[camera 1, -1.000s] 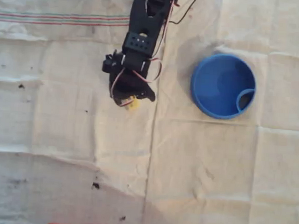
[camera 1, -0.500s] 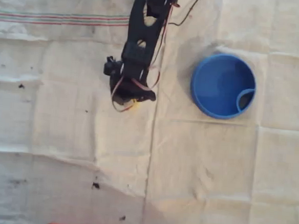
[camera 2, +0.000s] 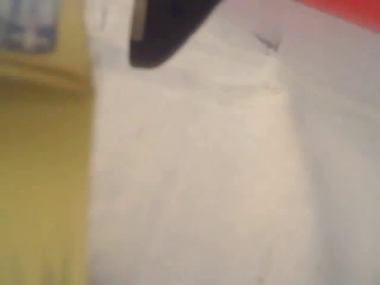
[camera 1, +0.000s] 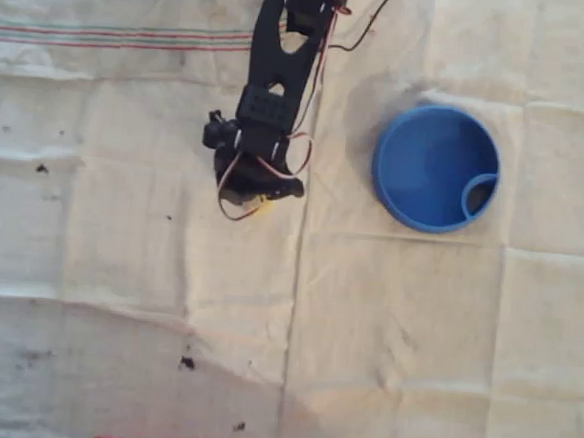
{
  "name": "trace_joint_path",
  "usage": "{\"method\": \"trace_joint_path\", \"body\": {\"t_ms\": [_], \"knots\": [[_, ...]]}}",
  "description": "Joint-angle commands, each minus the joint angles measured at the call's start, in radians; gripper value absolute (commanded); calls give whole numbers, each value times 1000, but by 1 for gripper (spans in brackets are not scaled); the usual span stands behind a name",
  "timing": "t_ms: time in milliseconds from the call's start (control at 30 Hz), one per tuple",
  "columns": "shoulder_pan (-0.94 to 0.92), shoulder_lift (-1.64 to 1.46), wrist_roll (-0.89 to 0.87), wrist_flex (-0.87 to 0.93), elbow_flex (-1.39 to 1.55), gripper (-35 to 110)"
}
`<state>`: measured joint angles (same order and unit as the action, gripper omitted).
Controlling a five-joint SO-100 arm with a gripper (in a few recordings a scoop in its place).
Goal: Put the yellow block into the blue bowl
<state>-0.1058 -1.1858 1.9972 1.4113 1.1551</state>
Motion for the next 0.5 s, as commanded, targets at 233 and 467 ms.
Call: {"method": "trace_joint_path", "body": {"t_ms": [233,467], "knots": [[-6,-37,-12,-15,-66,-1],[9,-66,-155,-8,-86,0]]}}
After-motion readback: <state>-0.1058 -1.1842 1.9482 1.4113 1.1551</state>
